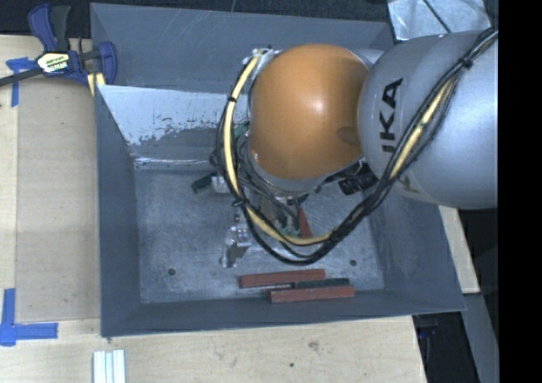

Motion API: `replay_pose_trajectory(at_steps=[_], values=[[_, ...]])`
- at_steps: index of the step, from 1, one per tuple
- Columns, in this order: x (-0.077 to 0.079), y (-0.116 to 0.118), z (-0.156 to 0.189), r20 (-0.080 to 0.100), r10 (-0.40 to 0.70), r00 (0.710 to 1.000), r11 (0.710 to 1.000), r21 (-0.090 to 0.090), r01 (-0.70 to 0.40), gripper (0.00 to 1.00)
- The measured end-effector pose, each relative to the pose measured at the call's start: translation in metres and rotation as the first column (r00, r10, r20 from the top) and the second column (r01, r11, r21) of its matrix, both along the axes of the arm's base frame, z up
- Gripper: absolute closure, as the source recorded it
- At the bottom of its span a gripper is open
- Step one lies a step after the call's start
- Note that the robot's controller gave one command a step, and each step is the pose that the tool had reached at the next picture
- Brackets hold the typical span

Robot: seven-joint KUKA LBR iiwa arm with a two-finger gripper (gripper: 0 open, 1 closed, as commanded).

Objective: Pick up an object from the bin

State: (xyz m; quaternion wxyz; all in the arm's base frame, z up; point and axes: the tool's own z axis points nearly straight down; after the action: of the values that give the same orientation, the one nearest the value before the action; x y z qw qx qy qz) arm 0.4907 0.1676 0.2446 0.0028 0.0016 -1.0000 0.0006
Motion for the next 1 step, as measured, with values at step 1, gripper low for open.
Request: replay_pose_trajectory(at_steps=[1], values=[[0.0018, -0.0007, 0.0042, 0.008, -0.003, 1.0, 1.0, 0.003, 0.003, 0.0]])
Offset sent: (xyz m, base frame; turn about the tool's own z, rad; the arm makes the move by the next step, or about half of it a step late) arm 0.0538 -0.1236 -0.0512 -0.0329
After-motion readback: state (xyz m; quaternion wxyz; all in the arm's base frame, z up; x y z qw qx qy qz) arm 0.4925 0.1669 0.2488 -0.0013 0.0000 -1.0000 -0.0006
